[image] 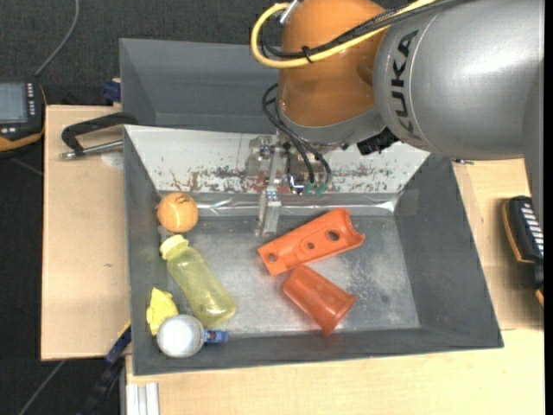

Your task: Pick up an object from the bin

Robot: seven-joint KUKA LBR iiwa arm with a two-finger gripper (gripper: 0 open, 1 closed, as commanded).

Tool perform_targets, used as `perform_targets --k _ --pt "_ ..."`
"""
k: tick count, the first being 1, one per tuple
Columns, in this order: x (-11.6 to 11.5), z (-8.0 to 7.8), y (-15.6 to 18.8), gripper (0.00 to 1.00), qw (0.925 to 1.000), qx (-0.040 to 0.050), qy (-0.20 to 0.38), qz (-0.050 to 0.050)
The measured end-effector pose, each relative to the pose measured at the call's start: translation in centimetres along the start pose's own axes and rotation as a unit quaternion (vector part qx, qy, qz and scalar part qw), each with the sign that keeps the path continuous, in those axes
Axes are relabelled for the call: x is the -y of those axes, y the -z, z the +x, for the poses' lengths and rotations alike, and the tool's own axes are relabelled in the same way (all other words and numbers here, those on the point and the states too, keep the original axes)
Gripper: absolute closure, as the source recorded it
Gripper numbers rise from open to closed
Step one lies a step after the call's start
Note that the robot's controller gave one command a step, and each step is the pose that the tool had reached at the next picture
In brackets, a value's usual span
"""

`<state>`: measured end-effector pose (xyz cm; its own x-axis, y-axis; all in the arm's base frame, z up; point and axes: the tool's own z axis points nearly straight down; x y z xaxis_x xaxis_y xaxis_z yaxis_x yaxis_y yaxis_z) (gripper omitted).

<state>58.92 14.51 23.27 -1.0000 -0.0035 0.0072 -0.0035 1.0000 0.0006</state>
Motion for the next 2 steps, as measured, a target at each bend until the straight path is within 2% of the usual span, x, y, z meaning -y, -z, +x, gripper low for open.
perform_targets --k 1,2 --pt "0.1 -0.2 0.5 0.00 1.0000 0.0044 -0.001 -0.001" --pt "2.6 0.8 -4.5 0.00 1.0000 0.0054 -0.002 -0.002"
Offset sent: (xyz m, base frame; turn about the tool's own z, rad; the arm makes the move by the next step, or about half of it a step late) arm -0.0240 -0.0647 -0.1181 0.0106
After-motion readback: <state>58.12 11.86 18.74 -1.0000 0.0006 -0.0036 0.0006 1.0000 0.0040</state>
